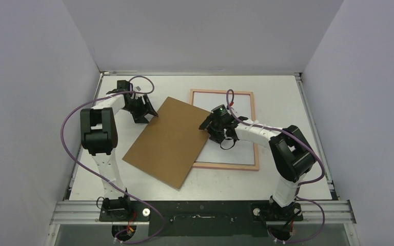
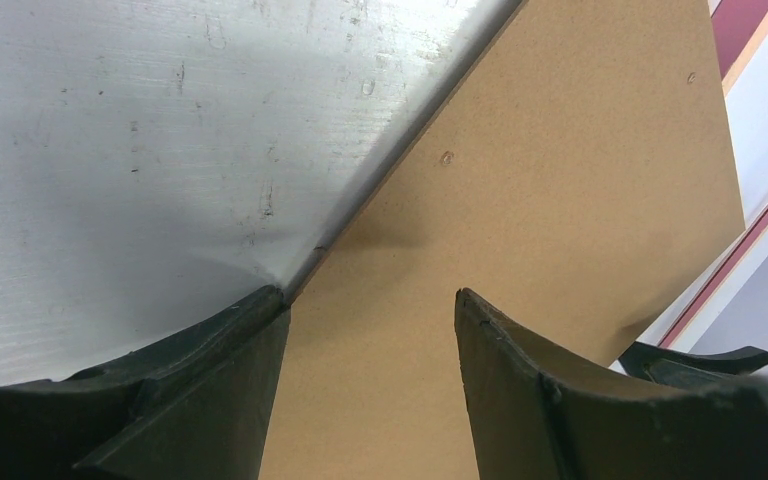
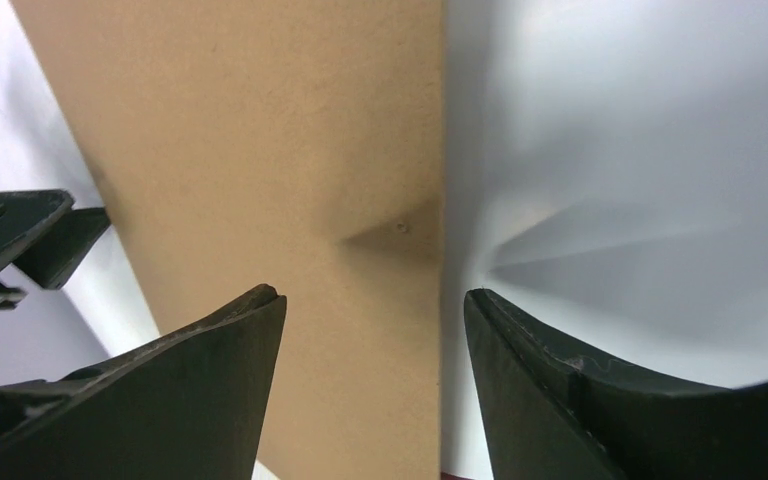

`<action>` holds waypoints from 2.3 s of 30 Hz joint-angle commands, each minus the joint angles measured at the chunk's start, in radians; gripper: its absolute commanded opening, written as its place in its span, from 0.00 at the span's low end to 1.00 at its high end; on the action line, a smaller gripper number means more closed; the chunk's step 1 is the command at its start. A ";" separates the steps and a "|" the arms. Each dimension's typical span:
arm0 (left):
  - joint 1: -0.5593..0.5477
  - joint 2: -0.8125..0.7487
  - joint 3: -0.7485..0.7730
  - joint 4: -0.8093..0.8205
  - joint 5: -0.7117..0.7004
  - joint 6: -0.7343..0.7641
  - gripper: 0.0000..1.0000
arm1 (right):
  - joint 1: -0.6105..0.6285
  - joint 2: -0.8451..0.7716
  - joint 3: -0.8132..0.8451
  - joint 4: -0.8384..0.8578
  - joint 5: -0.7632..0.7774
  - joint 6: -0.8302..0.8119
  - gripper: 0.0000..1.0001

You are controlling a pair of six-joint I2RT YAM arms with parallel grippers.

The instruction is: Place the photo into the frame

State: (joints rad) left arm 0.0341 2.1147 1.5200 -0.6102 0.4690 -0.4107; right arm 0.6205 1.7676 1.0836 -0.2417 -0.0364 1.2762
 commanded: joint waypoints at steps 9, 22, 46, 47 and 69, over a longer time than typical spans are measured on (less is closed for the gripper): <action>-0.013 0.018 -0.056 -0.072 0.021 0.003 0.61 | -0.002 0.011 -0.073 0.429 -0.158 0.056 0.54; -0.013 0.028 -0.047 -0.075 0.023 -0.041 0.60 | 0.001 -0.078 -0.147 0.749 -0.228 -0.050 0.69; 0.003 -0.093 -0.031 -0.025 0.072 -0.018 0.67 | -0.038 -0.137 -0.059 0.602 -0.296 -0.154 0.00; 0.008 -0.113 -0.027 -0.020 0.075 -0.013 0.69 | -0.046 -0.142 -0.045 0.602 -0.313 -0.170 0.00; 0.143 -0.391 -0.035 0.345 0.508 -0.127 0.97 | -0.360 -0.237 0.220 0.653 -0.877 -0.247 0.00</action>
State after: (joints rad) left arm 0.1795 1.8004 1.4513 -0.3679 0.8684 -0.5129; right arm 0.2787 1.6184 1.2098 0.2459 -0.7891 0.9947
